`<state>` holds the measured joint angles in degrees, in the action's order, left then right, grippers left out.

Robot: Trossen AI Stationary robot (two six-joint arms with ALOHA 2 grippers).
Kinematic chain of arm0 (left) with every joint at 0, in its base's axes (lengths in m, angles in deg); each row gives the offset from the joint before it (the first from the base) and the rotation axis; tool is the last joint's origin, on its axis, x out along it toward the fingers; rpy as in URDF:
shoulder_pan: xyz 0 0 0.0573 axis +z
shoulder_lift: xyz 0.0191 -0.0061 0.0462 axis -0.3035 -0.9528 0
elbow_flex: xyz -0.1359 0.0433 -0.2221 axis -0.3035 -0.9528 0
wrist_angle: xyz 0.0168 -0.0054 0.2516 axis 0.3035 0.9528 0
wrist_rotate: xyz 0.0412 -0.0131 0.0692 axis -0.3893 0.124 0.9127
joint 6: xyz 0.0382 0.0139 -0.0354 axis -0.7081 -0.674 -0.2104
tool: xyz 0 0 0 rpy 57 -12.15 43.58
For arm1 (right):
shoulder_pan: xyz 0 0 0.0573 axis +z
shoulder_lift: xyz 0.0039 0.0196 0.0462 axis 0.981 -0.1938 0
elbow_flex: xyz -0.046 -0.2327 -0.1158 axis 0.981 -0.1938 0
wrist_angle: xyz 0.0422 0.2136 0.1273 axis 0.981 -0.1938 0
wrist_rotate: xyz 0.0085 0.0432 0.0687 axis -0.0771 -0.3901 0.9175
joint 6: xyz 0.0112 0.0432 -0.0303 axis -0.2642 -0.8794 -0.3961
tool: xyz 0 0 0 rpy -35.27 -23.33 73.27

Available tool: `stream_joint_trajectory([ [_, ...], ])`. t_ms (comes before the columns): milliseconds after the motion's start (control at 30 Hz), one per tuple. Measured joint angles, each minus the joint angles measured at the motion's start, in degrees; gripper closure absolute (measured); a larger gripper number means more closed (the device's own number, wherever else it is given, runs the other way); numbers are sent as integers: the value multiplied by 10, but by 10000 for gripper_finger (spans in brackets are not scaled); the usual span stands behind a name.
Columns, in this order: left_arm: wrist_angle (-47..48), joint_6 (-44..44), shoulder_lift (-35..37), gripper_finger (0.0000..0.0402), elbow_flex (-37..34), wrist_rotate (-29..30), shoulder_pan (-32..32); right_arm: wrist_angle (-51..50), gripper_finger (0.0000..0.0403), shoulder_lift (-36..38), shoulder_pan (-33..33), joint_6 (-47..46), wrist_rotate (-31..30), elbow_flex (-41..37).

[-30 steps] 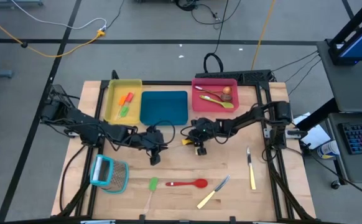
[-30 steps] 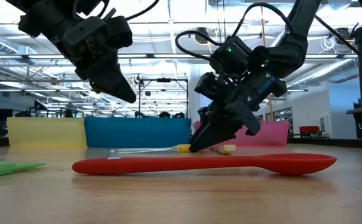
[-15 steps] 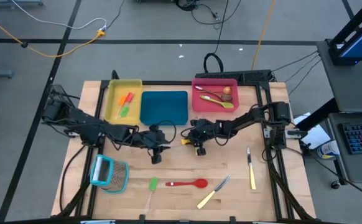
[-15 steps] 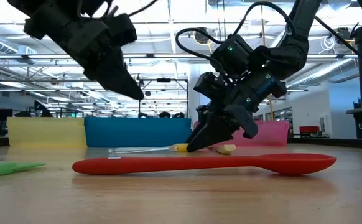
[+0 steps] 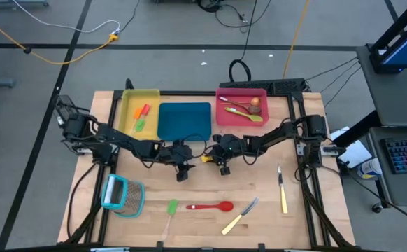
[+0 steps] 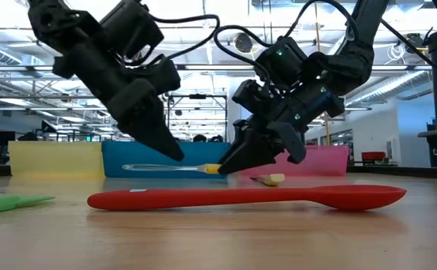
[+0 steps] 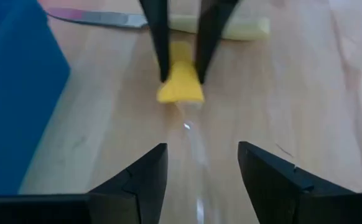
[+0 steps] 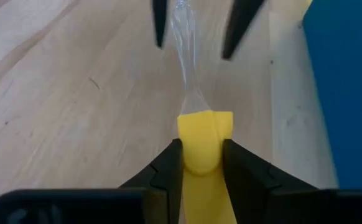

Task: Pick & Place Kitchen Items
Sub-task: Put the yellow spatula into the yellow bin

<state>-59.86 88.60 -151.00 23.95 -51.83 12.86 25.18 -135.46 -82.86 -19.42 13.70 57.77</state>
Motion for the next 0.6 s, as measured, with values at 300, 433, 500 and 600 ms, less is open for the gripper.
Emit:
stream_joint_trajectory([
  [300,5,0,-2,199,0,-67,35,29,312,1,0,29,1,0],
  [433,7,0,-2,210,0,-76,37,43,312,1,0,41,1,1],
  [500,9,0,-2,226,0,-77,37,51,312,1,0,42,1,1],
  [600,9,0,-2,262,0,-78,37,59,312,1,0,46,1,1],
])
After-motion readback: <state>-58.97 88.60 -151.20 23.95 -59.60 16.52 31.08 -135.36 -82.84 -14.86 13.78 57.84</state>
